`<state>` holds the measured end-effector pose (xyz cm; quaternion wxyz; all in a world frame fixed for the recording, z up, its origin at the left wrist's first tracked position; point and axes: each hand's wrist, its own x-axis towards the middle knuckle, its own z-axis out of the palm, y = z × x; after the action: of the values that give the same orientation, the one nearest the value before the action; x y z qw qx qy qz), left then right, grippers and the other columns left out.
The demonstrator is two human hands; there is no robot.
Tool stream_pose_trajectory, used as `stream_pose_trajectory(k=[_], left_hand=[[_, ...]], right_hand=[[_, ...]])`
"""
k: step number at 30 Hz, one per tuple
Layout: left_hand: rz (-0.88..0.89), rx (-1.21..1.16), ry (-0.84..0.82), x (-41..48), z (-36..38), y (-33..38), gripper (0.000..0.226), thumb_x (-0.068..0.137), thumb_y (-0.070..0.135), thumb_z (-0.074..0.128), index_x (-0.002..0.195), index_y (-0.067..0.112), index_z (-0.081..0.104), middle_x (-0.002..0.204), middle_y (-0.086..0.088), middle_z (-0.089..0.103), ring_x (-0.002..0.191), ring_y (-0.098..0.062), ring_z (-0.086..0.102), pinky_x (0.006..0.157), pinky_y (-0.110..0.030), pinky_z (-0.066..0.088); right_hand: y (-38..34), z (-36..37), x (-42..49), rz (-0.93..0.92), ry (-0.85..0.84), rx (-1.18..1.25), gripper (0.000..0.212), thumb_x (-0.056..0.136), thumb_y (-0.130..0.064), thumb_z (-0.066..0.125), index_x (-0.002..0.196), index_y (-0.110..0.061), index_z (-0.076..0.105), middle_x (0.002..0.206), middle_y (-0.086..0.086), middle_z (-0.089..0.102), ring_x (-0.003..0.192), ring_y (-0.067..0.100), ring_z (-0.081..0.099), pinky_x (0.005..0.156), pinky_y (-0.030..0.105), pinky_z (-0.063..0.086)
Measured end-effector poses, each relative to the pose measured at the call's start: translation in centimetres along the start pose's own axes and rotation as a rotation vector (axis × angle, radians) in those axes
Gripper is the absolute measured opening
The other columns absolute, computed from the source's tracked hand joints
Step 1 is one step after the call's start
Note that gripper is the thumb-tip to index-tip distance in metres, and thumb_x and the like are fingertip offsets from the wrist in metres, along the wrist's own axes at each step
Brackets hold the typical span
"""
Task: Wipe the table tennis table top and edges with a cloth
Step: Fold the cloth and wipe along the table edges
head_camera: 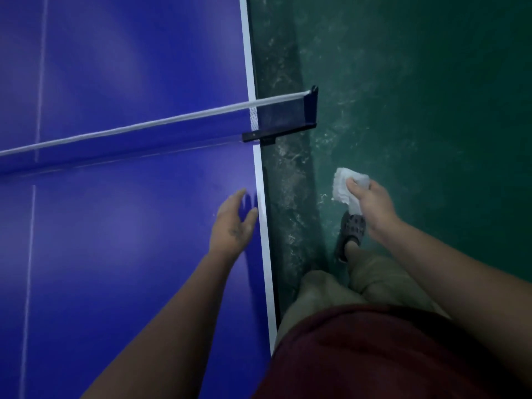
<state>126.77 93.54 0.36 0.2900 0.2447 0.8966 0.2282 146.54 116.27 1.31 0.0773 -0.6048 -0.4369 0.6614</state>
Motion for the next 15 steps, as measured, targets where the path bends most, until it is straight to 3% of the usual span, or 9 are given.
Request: stream_pose_trajectory(k=[2,5,10,15], left_hand=[[0.019,-0.025,0.013,-1.3,0.0,2.7,0.059,0.106,0.029,0.069,0.160,0.015,0.049,0.162,-0.005,0.053,0.150,-0.021,0.046,0.117,-0.023,0.030],[0.097,-0.050,0.007,-2.3,0.5,6.4,0.056,0.105,0.028,0.070,0.157,0.016,0.053,0.158,-0.002,0.056,0.148,-0.017,0.048,0.119,-0.023,0.034],[0.136,-0.130,0.008,-2.1,0.7,12.2,0.050,0.106,0.027,0.070,0.154,0.019,0.057,0.153,0.006,0.059,0.131,0.014,0.043,0.104,0.003,0.028],[0.152,-0.178,-0.001,-1.0,0.7,17.3,0.049,0.105,0.031,0.071,0.152,0.026,0.058,0.146,0.019,0.060,0.135,0.012,0.051,0.107,-0.003,0.034]], right_hand=[[-1.0,-1.4,-0.8,-0.015,-0.018,-0.042,0.030,0.107,-0.029,0.066,0.128,-0.009,0.070,0.118,0.011,0.075,0.090,0.018,0.071,0.066,0.025,0.051],[-2.1,-2.8,-1.0,-0.051,-0.050,-0.061,0.027,0.106,-0.029,0.066,0.126,-0.011,0.070,0.119,0.010,0.076,0.106,0.027,0.072,0.074,0.029,0.053],[-5.7,-4.4,0.1,-0.099,-0.181,-0.002,0.031,0.107,-0.040,0.063,0.127,-0.018,0.071,0.116,0.003,0.078,0.108,0.024,0.074,0.093,0.039,0.058],[-9.7,-6.6,2.4,-0.150,-0.277,0.028,0.034,0.105,-0.042,0.064,0.127,-0.017,0.073,0.116,0.005,0.080,0.107,0.025,0.076,0.096,0.041,0.057]])
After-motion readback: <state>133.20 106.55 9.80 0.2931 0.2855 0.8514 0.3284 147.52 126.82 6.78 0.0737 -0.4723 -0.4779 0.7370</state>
